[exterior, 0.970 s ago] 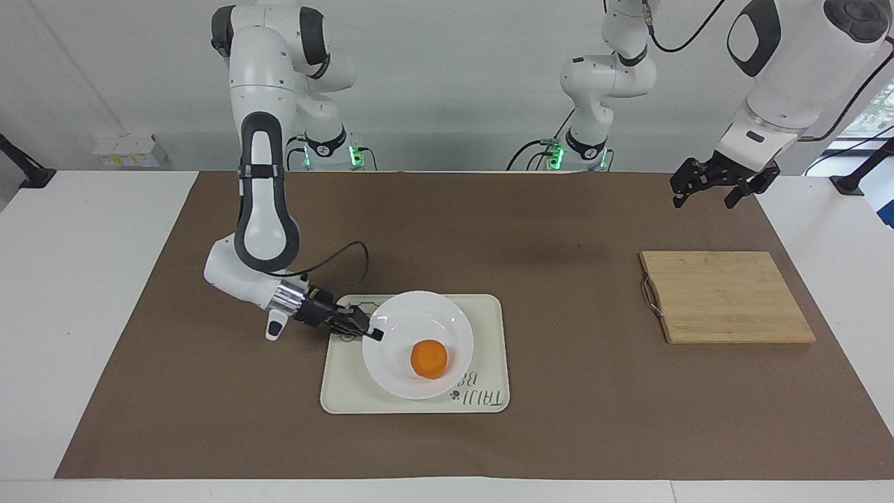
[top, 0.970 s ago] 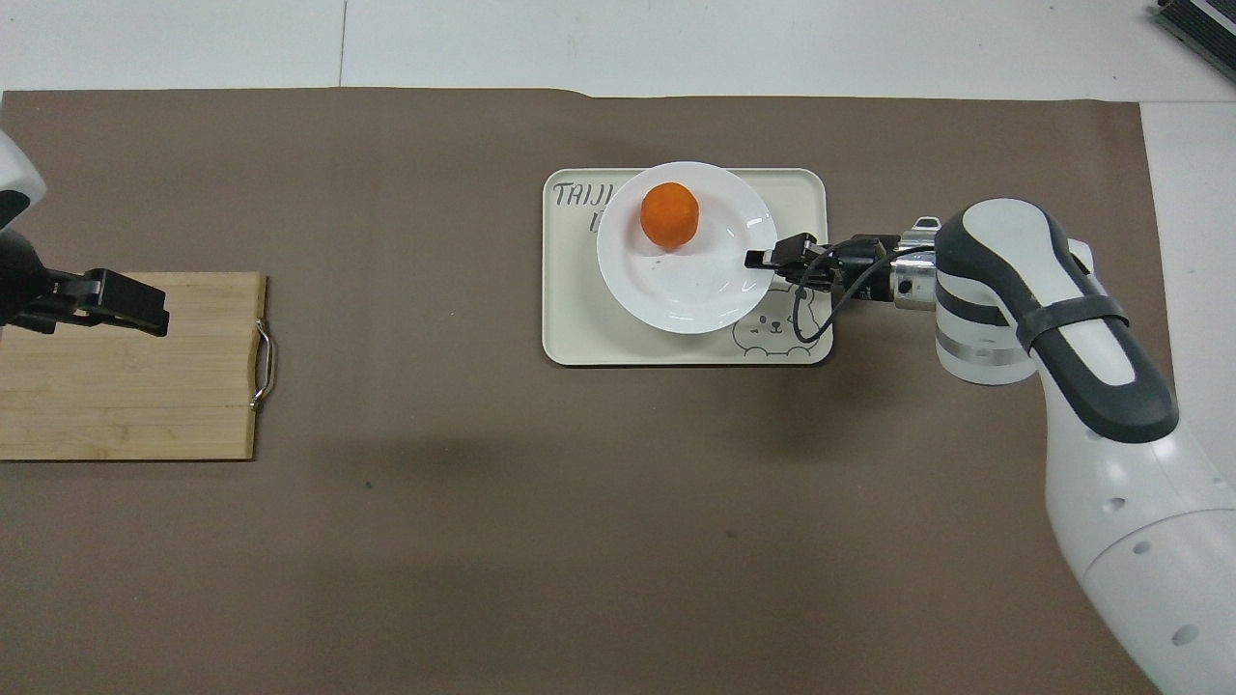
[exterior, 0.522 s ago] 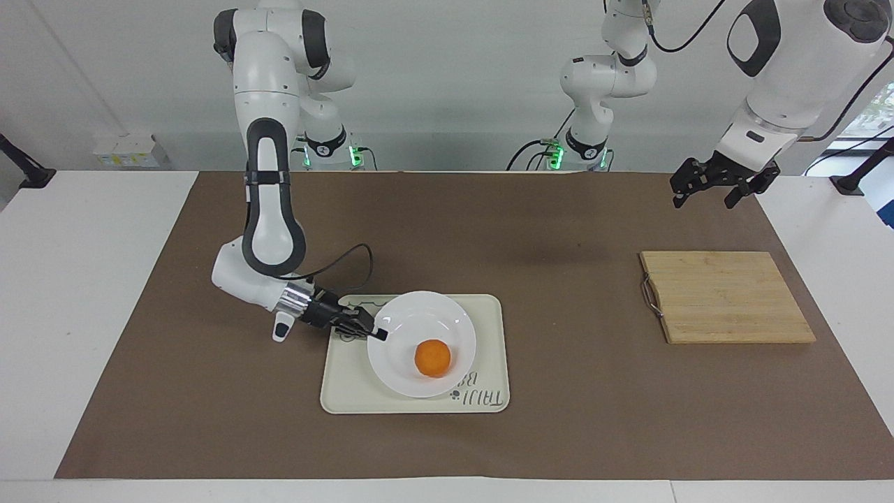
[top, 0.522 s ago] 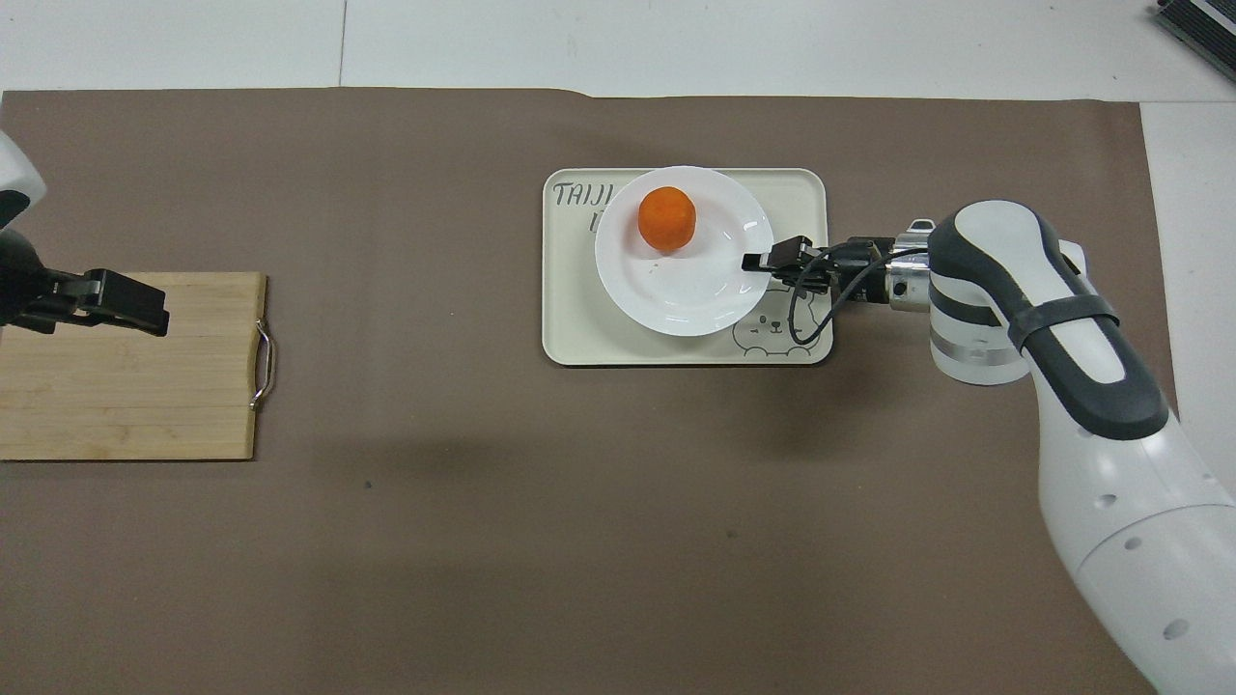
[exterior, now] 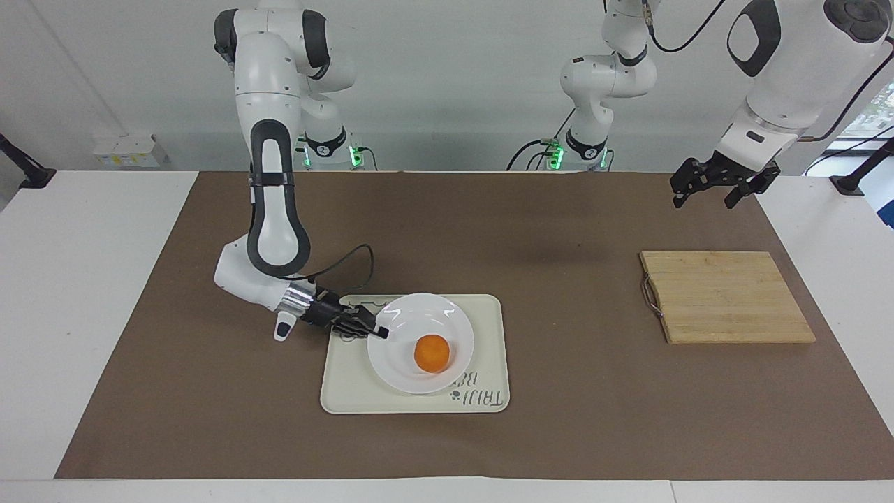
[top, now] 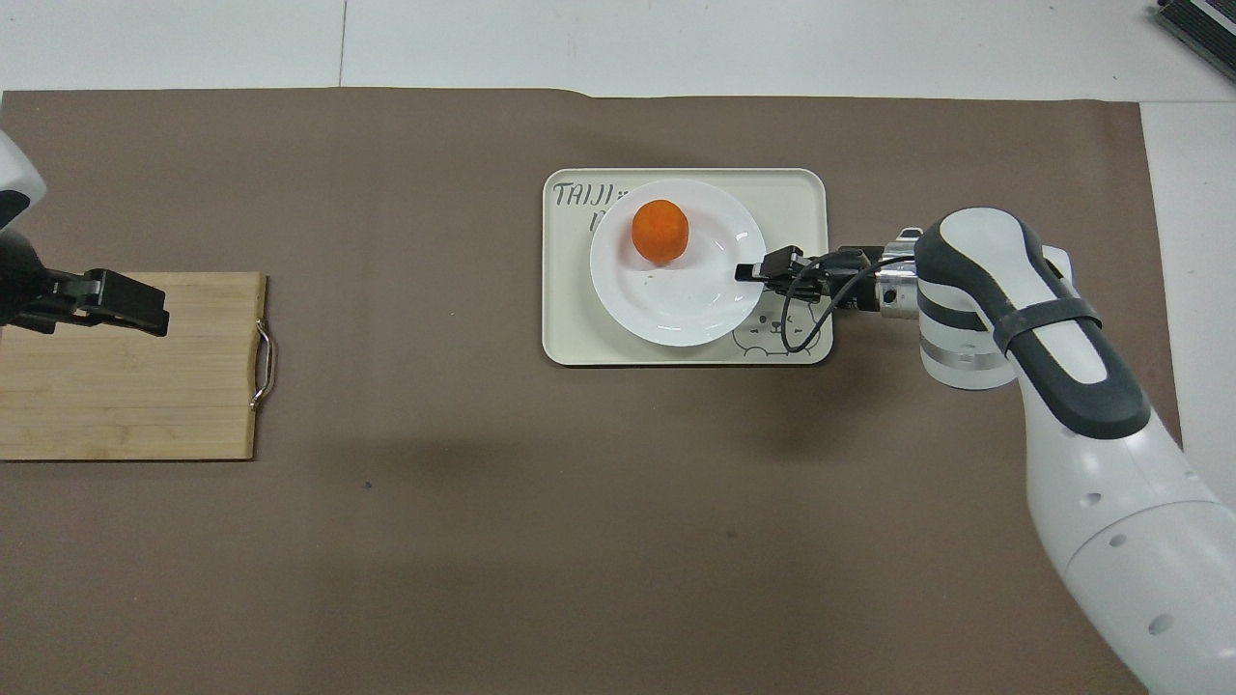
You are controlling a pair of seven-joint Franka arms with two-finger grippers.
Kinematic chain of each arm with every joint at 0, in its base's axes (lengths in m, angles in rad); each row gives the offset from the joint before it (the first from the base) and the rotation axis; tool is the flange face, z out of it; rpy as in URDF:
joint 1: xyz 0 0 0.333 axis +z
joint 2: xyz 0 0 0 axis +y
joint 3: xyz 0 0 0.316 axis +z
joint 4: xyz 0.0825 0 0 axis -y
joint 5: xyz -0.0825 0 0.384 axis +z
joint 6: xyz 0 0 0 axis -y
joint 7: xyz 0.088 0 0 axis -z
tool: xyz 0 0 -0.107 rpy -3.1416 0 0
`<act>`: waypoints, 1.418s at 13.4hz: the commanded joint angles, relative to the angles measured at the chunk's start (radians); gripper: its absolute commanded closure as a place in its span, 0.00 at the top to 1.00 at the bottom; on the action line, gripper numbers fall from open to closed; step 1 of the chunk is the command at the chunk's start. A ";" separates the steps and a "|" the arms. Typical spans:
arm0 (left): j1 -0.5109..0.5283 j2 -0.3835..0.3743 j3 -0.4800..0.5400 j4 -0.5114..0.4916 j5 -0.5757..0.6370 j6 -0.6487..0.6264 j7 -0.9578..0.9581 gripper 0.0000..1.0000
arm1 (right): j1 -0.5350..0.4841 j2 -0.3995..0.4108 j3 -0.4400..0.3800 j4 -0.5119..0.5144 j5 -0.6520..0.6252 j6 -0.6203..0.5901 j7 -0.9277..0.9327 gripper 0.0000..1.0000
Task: Place orange and plate with both arms
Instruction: 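Slide the plate with the right gripper onto the bear tray, then open the right gripper and withdraw it from the plate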
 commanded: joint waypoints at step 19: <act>0.007 0.000 -0.005 0.007 0.009 -0.004 0.003 1.00 | -0.035 -0.327 -0.028 0.084 -1.120 -0.129 0.797 1.00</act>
